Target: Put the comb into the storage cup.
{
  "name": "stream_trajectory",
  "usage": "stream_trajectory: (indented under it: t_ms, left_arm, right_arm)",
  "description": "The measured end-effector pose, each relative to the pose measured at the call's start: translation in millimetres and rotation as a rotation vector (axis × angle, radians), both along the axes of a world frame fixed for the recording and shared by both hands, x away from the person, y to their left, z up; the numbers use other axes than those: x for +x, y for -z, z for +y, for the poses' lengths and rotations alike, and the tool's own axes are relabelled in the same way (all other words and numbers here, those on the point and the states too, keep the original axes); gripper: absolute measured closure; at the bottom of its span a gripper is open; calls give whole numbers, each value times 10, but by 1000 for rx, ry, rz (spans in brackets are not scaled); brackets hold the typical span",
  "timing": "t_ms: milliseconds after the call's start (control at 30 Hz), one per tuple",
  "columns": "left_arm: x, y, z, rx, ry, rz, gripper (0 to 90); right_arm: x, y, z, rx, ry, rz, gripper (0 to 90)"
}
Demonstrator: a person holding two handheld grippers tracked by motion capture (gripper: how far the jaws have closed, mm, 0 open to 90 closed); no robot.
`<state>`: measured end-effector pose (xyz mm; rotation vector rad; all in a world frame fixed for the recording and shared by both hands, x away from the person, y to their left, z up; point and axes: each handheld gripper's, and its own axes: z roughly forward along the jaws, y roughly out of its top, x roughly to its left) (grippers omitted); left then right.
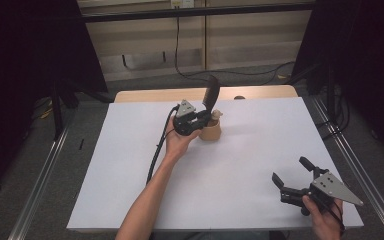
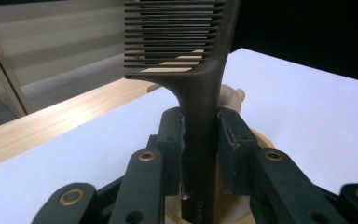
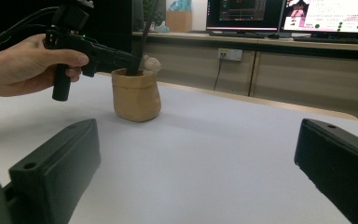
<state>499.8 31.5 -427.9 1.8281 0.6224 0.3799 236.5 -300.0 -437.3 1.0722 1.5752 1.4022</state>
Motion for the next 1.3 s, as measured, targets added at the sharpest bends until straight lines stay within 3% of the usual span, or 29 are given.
stream_trajectory:
  t_ms: [67, 100, 200, 600, 767, 833, 1033, 1300]
  left_arm:
    - [-23, 2, 6, -7, -35, -25, 726]
    - [-22, 4, 3, -7, -44, -18, 727]
    - [-14, 4, -6, 3, -15, -17, 724]
    - [-15, -9, -9, 44, -25, -5, 675]
    - [-7, -17, -2, 43, -28, -14, 663]
    - [-12, -20, -2, 59, -33, -25, 629]
    - [-35, -41, -3, 43, -57, -15, 490]
    - [-60, -100, 12, 26, -91, -31, 230]
  right_arm:
    - [-2, -1, 3, 3, -2, -3, 0]
    - [-4, -2, 5, 3, -1, -2, 0]
    - [1, 1, 0, -1, -1, 0, 0]
    - [4, 1, 2, -3, 0, -1, 0]
    - [2, -2, -5, -3, 1, -3, 0]
    - [3, -1, -8, -3, 3, -4, 0]
    - [6, 1, -4, -2, 0, -1, 0]
    - [8, 1, -6, -3, 1, -3, 0]
